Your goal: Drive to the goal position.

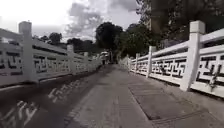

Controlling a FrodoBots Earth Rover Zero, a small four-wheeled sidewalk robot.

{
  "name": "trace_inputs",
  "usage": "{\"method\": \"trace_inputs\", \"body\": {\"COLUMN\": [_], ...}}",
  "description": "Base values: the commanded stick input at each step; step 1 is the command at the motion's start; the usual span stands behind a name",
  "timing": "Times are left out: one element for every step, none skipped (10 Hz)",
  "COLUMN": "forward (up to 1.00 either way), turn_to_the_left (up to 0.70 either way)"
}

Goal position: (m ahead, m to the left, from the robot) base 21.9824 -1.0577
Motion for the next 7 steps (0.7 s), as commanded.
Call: {"method": "trace_inputs", "body": {"forward": [0.45,0.45,0.45,0.45,0.45,0.45,0.45], "turn_to_the_left": [0.00,0.00,0.00,0.00,0.00,0.00,0.00]}}
